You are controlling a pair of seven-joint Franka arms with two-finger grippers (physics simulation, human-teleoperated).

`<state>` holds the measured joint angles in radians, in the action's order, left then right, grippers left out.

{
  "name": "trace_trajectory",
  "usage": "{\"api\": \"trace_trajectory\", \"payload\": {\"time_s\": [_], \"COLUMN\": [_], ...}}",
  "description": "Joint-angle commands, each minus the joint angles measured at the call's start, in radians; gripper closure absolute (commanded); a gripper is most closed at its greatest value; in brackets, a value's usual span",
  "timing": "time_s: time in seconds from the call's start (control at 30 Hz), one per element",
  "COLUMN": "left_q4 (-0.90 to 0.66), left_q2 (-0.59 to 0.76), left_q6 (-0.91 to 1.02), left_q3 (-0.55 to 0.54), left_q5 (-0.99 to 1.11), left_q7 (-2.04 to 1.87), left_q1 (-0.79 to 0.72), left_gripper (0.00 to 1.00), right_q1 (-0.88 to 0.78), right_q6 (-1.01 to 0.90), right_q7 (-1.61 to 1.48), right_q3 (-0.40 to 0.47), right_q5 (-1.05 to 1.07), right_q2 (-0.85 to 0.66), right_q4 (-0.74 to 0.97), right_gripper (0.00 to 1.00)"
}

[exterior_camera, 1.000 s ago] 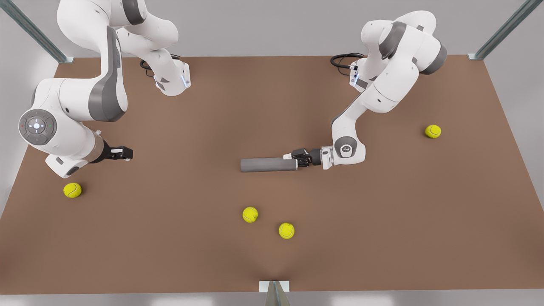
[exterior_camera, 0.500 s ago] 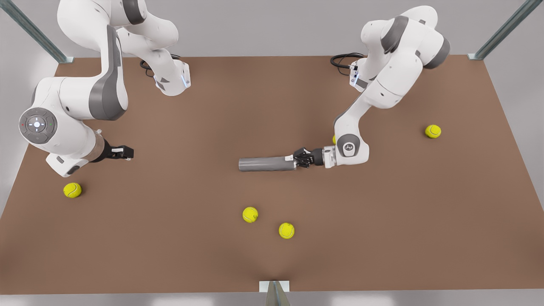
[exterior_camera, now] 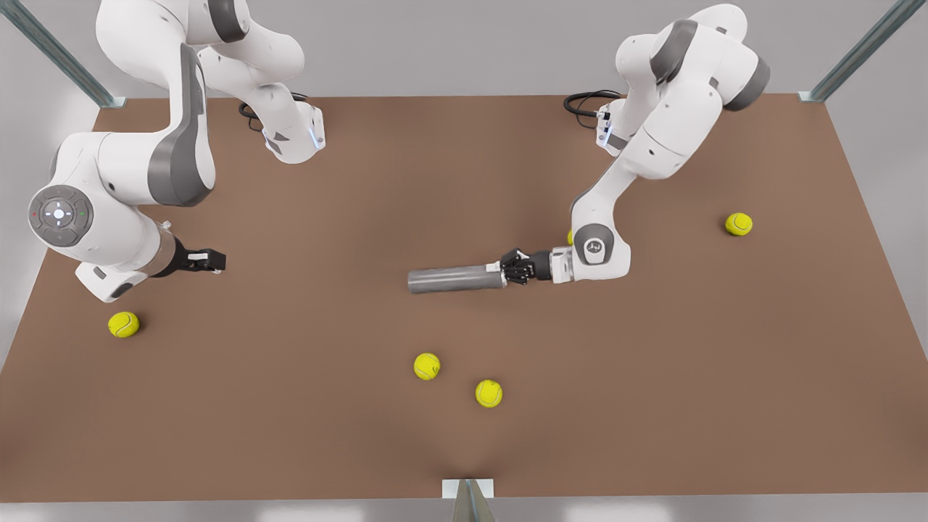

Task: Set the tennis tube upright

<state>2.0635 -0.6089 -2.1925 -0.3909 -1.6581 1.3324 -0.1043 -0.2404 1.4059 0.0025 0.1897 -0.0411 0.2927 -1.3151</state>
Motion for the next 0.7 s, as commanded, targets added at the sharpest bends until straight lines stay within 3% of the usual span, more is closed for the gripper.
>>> {"api": "trace_trajectory", "payload": {"time_s": [0.0,0.3,0.53,0.67], "left_q4": [0.000,0.029,0.026,0.020], "left_q2": [0.012,0.158,0.320,0.371], "left_q6": [0.002,0.000,0.016,0.059], "left_q3": [0.000,0.075,0.144,0.250], "left_q5": [0.035,0.187,0.547,0.712], "left_q7": [-0.056,-0.144,-0.492,-0.499], "left_q1": [0.000,0.003,0.025,0.026], "left_gripper": [0.79,0.79,0.79,0.79], "right_q1": [0.000,0.000,-0.002,-0.002], "right_q6": [-0.001,-0.019,-0.019,-0.025], "right_q7": [0.002,0.004,0.004,0.004], "right_q3": [0.000,-0.001,-0.001,-0.003], "right_q5": [0.001,-0.002,-0.002,-0.002], "right_q2": [-0.001,-0.004,-0.004,-0.004], "right_q4": [0.000,0.016,0.016,0.016], "right_gripper": [0.00,0.00,0.00,0.00]}}
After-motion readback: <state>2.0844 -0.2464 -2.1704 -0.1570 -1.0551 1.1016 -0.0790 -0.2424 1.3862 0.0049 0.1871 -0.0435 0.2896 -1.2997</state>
